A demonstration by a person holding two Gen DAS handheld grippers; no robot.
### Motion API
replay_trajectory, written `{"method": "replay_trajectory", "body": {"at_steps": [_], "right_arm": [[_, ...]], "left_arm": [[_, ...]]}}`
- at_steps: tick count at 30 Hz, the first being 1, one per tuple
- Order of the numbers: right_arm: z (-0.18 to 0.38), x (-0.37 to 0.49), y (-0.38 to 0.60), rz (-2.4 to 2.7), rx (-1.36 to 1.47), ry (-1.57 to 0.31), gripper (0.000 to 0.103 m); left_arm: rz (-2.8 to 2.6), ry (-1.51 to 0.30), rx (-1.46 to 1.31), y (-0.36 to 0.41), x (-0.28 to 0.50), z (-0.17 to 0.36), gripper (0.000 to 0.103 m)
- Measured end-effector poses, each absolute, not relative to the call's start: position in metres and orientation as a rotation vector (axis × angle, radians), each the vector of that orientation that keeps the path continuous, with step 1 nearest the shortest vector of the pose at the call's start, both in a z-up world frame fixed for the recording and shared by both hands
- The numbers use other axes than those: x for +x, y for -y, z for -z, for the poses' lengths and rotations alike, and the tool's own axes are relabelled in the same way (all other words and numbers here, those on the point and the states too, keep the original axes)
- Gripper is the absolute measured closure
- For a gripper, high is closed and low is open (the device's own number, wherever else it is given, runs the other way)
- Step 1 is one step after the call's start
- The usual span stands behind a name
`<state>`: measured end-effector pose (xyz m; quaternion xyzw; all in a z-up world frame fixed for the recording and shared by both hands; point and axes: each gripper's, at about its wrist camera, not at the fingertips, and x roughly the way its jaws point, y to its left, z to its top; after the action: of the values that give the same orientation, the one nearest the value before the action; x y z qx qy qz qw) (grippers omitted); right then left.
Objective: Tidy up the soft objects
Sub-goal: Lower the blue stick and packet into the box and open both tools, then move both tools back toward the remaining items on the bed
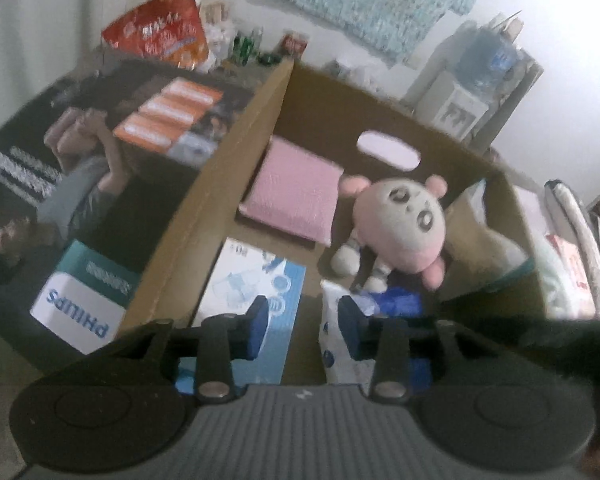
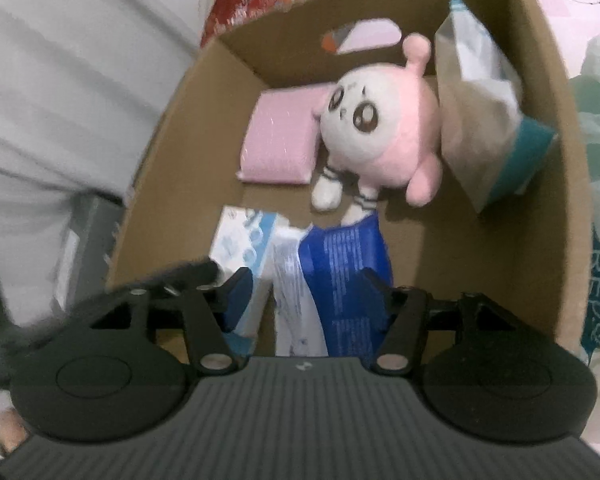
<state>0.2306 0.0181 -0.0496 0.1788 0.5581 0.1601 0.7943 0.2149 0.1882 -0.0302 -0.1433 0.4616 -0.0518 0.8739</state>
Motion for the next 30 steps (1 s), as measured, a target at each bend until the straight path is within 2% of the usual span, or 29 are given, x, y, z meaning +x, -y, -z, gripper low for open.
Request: {"method": "replay_trajectory", "body": {"at_steps": [5, 12, 13, 14, 15, 26, 28, 30], "right_arm": [[0.058, 0.237, -0.025, -0.312, 0.344, -1.242, 0.021], [0.096, 0.251, -0.022, -0.288, 0.464, -1.367, 0.017], [0.096, 0.251, -0.023, -0.292, 0.468, -1.359, 0.020], [0.096, 0.252, -0.022, -0.283, 0.473, -1.354, 0.033], [0.097, 0.252, -0.021, -0.279, 0.504, -1.351, 0.037], [0.105, 0.247, -0.019, -0.151, 0.733, -1.252, 0.041], [0.106, 0.245, -0.023, -0.167, 0.740, -1.254, 0.038], [0.110, 0.245, -0.025, -0.222, 0.764, -1.277, 0.025]], "left_arm": [[0.093, -0.885, -0.235, -0.189, 0.202, 0.004, 0.049], [0.100, -0.866, -0.172, -0.186, 0.184, -0.004, 0.046], [0.101, -0.866, -0.171, -0.187, 0.182, -0.003, 0.046], [0.102, -0.864, -0.169, -0.187, 0.180, -0.003, 0.046], [0.101, -0.862, -0.168, -0.187, 0.178, -0.004, 0.046], [0.091, -0.863, -0.182, -0.193, 0.168, -0.002, 0.046], [0.087, -0.865, -0.181, -0.193, 0.167, -0.002, 0.046], [0.083, -0.866, -0.182, -0.192, 0.166, -0.003, 0.045]]}}
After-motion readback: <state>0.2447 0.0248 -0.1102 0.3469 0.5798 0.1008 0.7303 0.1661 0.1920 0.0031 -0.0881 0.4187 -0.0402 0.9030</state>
